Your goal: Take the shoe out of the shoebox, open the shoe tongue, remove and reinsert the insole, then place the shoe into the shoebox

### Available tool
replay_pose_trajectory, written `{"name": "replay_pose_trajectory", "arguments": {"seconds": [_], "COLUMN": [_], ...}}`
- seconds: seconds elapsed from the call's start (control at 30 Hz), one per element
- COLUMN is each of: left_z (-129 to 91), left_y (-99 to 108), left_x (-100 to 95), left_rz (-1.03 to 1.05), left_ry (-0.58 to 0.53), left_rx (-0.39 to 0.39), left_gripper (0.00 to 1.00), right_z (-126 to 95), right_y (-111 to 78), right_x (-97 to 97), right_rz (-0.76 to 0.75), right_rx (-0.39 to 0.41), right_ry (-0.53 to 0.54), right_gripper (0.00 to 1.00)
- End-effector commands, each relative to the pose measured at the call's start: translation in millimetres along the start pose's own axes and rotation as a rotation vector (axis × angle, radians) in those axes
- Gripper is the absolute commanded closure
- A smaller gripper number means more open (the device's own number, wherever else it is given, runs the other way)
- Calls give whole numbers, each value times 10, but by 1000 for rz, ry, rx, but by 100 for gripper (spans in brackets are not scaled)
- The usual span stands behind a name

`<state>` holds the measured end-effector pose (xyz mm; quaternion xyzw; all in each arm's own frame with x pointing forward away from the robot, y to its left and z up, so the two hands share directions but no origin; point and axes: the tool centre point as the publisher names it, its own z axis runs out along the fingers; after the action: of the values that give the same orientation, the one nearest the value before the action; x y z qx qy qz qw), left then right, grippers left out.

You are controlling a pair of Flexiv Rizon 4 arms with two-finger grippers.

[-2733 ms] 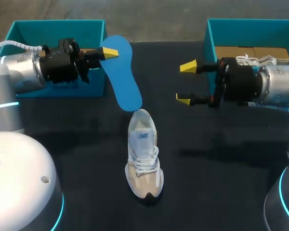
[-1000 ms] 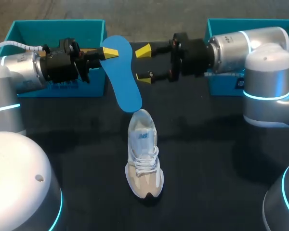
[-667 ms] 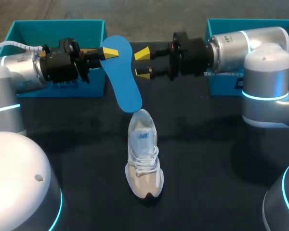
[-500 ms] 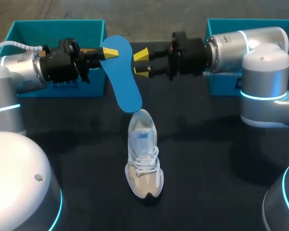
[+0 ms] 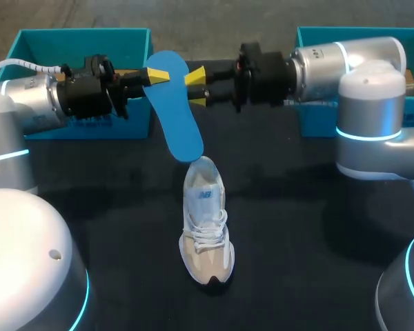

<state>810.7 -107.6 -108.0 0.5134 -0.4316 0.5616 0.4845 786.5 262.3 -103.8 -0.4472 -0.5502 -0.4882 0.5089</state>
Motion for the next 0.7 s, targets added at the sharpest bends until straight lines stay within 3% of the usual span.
{"name": "replay_pose_trajectory", "arguments": {"seconds": [0.03, 0.6, 0.7], "left_z": [0, 0, 0], "left_y": [9, 9, 9], "left_x": [4, 4, 4], "left_rz": [0, 0, 0], "left_ry": [-3, -3, -3], "left_rx": [1, 1, 1], "left_gripper": [100, 100, 100], "right_z": [44, 106, 116], "right_y": [15, 19, 27], "right_x": [36, 6, -11], "right_rz": [-1, 3, 6], "right_rx": [-7, -9, -8], "right_ry": [-10, -17, -14], "right_gripper": [64, 84, 83]}}
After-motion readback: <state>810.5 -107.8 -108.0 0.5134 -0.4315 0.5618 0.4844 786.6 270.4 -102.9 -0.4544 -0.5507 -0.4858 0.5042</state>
